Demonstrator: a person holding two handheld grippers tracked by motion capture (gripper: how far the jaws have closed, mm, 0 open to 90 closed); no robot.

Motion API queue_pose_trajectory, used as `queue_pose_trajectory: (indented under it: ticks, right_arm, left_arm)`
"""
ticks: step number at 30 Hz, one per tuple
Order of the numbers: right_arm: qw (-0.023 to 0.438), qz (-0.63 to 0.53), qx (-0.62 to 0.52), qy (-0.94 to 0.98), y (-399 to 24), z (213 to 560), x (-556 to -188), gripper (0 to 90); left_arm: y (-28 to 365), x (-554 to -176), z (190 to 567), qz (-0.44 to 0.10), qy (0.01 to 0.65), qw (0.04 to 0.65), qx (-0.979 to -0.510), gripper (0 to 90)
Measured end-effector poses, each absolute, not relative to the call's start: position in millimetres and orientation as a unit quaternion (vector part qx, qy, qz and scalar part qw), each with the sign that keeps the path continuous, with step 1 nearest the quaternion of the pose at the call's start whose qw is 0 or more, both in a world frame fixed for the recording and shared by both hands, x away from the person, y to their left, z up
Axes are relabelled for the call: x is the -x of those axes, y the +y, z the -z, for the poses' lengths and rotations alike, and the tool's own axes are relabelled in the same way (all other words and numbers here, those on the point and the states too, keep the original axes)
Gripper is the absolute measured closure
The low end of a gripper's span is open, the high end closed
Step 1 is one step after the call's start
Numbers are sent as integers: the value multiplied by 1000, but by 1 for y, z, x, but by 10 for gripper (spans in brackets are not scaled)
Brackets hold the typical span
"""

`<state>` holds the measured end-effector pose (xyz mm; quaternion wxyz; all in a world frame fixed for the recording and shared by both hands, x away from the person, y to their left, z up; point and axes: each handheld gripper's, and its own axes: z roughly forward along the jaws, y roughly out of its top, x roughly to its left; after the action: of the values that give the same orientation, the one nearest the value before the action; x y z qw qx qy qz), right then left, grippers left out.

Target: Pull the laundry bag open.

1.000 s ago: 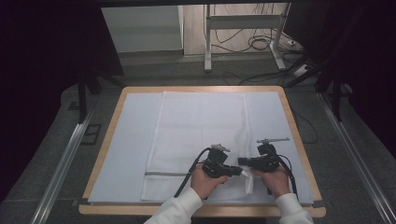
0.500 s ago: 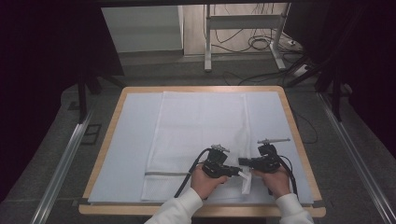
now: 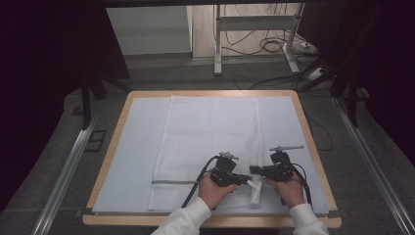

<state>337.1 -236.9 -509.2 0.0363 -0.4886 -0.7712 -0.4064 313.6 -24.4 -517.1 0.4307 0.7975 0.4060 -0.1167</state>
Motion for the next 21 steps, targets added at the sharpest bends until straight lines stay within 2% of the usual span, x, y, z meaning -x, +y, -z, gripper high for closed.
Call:
queue_pose_trajectory:
  ticks: [21]
  right_arm:
    - [41, 406, 488, -772, -238, 509, -336, 889]
  left_arm:
    - [-18, -316, 526, 112, 415, 424, -797, 871]
